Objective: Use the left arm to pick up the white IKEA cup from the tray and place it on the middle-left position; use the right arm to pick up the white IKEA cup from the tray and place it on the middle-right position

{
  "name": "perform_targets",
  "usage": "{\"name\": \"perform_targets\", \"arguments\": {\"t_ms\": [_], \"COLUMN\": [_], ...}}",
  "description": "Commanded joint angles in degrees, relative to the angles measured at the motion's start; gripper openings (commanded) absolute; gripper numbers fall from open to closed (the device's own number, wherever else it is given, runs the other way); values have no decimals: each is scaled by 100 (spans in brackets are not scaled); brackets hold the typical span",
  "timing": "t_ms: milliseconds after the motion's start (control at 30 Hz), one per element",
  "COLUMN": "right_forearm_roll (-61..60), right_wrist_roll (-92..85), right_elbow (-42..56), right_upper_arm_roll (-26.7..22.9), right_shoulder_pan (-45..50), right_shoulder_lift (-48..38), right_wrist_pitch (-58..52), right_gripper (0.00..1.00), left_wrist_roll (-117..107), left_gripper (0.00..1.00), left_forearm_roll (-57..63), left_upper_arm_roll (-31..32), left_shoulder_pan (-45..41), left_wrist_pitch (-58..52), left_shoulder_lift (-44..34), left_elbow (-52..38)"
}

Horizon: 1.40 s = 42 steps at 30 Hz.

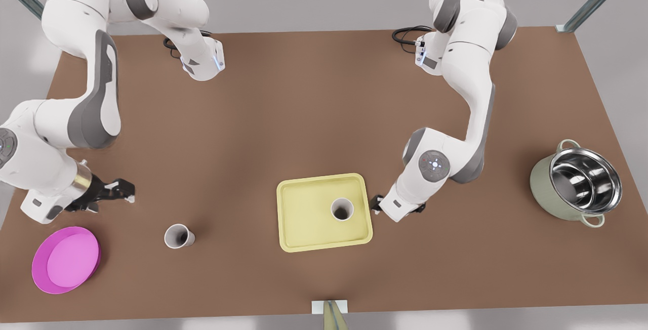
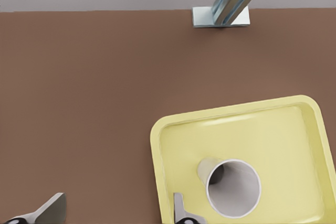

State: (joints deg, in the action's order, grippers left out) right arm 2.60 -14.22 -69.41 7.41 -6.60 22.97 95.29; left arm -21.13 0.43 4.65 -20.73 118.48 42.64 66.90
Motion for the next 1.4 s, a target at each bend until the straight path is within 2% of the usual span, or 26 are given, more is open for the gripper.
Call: {"name": "perform_targets", "arguments": {"t_ms": [0,33,67,167,333,633,900,1367], "right_forearm_roll": [-101,-286,-295,-242,-216,-181,-66,-75], "right_wrist_roll": [1282,1273,1282,1246,1282,1273,1308,1308], "right_elbow": [-414,-1222,-1373,-1355,-1215,-1153,-1153,-1153], "right_upper_arm_roll": [-20,-29,-37,-2,-11,6,15,-11], "right_shoulder_pan": [-17,-96,-105,-228,-316,-307,-289,-316], "right_shoulder_lift": [-477,-987,-1067,-944,-935,-935,-926,-926], "right_wrist_pitch": [-916,-372,-327,-565,-433,-424,-362,-371], "right_gripper": [100,100,100,100,100,100,100,100], "left_wrist_roll": [-1868,-1991,-2166,-2290,-2378,-2193,-1868,-1833], "left_gripper": [100,100,100,100,100,100,100,100], "left_forearm_roll": [115,115,115,97,44,115,97,115], "left_upper_arm_roll": [0,0,18,27,35,35,-26,27], "left_shoulder_pan": [-18,-71,-220,-555,-713,-1011,-572,-713], "left_wrist_pitch": [693,659,650,316,703,694,1256,1274], "left_shoulder_lift": [175,219,219,166,263,438,764,1133], "left_elbow": [-124,-256,-265,-212,-195,43,8,69]}}
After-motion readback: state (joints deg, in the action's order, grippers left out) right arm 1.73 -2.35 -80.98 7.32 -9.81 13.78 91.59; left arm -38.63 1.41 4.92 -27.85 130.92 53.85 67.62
